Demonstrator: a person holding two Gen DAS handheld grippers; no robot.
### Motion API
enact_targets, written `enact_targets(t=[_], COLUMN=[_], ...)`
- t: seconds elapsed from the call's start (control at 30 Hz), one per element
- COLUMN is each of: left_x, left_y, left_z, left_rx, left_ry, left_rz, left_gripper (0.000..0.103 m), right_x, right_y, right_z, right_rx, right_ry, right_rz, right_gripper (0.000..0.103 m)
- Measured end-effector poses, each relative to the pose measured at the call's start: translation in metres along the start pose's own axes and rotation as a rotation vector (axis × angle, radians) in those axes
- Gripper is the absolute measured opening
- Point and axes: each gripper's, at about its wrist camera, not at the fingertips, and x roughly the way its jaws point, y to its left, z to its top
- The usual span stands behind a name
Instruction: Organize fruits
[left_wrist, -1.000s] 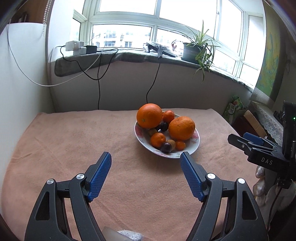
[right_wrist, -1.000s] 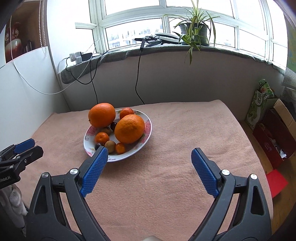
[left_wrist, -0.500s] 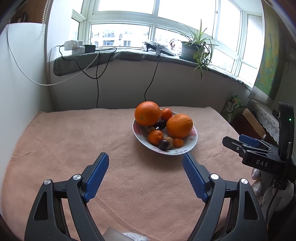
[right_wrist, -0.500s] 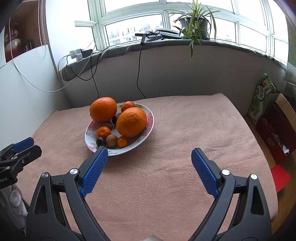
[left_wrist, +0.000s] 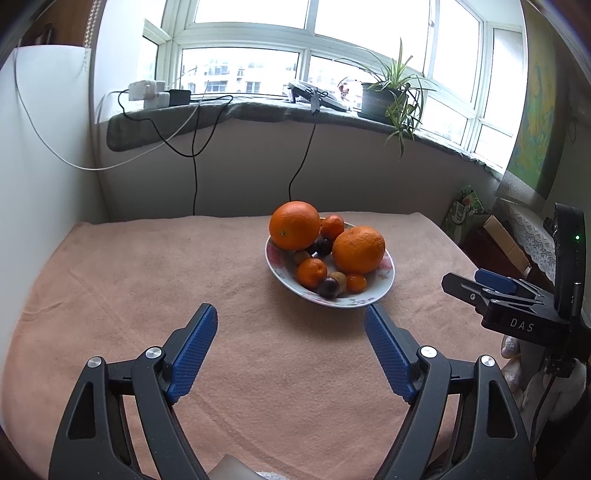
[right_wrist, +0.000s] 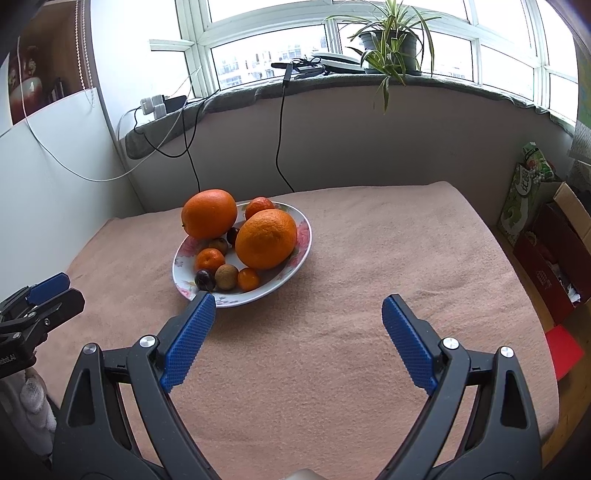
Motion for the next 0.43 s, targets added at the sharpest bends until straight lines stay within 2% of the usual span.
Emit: enact_targets(t=[0.43], left_x=[0.0005], left_y=[0.0016], left_z=[-0.0004], left_rx=[-0.001], left_ry=[0.0], left_rz=[0.006], left_gripper=[0.082], right_x=[0.0013], right_y=[-0.0038], right_z=[-0.0016], right_rx=[0.013], right_ry=[0.002], right_rz=[-0.008], right_gripper=[0.094])
